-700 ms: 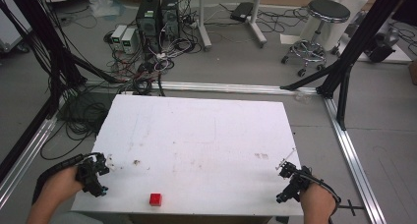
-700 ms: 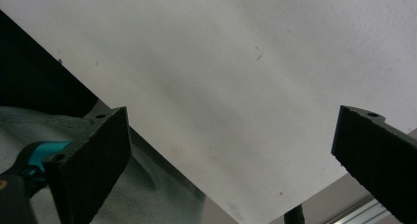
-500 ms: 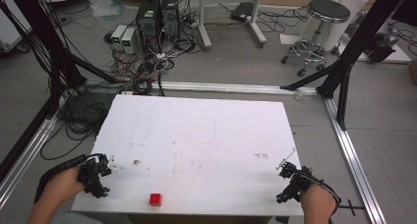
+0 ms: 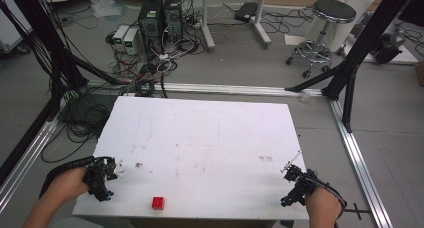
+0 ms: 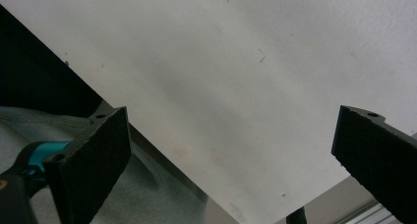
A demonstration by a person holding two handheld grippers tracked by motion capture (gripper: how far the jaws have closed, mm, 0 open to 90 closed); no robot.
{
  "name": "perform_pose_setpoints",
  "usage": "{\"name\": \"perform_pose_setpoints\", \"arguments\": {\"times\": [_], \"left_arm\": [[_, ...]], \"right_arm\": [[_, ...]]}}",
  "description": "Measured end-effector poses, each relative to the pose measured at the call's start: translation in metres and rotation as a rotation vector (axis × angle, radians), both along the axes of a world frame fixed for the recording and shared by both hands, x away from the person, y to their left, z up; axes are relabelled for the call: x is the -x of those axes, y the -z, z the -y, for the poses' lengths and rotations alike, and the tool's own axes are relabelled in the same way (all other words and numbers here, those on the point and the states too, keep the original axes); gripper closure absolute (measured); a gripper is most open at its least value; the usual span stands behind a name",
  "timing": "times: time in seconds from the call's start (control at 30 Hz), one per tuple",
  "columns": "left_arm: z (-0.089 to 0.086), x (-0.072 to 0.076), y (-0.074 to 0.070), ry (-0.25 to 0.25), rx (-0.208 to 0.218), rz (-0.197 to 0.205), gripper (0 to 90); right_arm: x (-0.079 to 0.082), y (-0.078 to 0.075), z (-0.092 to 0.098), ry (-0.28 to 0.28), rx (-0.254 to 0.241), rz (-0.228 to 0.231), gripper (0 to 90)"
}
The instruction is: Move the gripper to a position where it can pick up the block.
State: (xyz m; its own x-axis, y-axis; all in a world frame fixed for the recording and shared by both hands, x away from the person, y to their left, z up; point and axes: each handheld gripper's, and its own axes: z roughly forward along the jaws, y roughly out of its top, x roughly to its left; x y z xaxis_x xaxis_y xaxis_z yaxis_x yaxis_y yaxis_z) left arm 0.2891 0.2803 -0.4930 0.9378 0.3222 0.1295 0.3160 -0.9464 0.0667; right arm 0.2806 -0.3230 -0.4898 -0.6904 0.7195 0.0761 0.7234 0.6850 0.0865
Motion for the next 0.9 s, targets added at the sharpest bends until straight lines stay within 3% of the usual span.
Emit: {"name": "perform_pose_setpoints", "arguments": {"times": [0.27,0.73,0.9], "left_arm": [[0.010,-0.003,-0.008,0.063,-0.001,-0.005,23.1],[0.041,-0.001,-0.018,0.206,-0.033,-0.018,23.1],[0.052,0.000,-0.017,0.235,-0.055,-0.022,23.1]], "right_arm": [[0.000,0.000,0.001,0.008,-0.008,0.003,0.9],[0.001,-0.002,0.000,0.006,-0.018,0.003,0.9],[0.001,-0.003,0.000,0.005,-0.019,0.005,0.9]]}}
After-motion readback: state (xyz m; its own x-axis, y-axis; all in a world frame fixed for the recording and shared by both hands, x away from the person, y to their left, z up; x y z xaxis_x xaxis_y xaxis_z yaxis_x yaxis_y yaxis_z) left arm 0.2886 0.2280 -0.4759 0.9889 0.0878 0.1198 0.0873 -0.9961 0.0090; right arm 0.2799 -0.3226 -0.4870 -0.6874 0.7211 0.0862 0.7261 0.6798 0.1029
